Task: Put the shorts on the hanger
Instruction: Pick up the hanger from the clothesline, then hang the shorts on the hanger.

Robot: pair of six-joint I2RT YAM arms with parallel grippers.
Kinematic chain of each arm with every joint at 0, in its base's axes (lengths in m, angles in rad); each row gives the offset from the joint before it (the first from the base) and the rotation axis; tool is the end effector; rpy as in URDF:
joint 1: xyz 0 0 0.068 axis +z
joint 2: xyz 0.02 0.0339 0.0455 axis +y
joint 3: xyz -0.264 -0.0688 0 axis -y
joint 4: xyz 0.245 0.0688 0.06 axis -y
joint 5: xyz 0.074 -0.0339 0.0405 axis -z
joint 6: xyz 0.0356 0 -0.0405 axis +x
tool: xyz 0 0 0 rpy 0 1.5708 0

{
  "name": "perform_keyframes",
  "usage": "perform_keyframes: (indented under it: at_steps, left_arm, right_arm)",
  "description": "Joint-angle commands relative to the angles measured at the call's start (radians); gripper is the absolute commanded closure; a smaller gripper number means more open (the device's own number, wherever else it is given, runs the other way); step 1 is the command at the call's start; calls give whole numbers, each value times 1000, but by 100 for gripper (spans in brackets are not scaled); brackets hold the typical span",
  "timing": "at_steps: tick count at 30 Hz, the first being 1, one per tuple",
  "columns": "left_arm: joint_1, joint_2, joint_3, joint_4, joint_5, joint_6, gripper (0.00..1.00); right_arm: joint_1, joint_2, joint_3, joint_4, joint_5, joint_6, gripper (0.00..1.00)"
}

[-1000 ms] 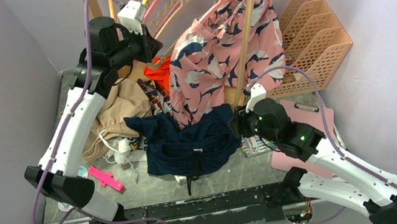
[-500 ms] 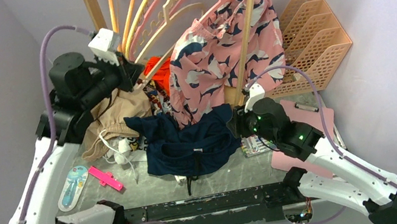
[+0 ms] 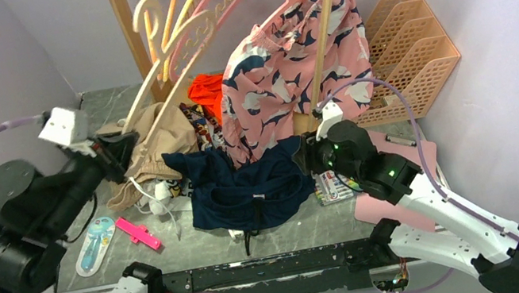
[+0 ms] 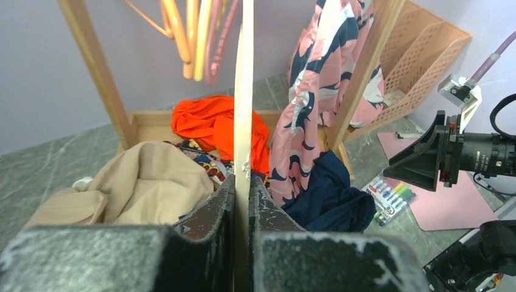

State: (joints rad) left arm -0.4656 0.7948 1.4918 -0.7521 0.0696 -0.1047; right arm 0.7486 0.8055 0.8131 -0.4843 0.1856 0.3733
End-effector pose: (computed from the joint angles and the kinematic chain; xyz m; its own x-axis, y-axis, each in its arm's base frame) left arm 0.0827 -0.0443 0.4992 -0.1022 -0.0653 -0.9926 0.5020 0.8581 -0.1082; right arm 0.1352 0.1167 0.3157 -0.5132 0.0125 -0.8582 -0.3884 0.8883 0.2452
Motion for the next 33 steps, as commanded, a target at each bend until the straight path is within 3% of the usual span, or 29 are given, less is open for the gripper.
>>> perform_keyframes:
  at_steps: [1, 6, 10, 15, 22, 33]
  left_arm:
    - [3, -46, 98, -83, -82, -10, 93]
    - [2, -58, 243, -136, -106, -47, 93]
    - [2, -79, 300, -74, -26, -53, 93]
    - [3, -112, 223, 96, 220, -61, 93]
    - [3, -147, 46, 337, 566, -92, 93]
    - [3, -151, -136, 327, 750, -81, 93]
  right_arm:
    - [-5, 26, 74, -5, -9, -42, 53]
    - [-3, 62, 172, -38, 14, -85, 53]
    - [-4, 81, 272, -66, 22, -122, 52]
    - [-4, 68, 349, -98, 1, -169, 52]
    - [-5, -65, 410, -109, -190, -257, 51]
    - [-4, -268, 566, -216, -143, -311, 43]
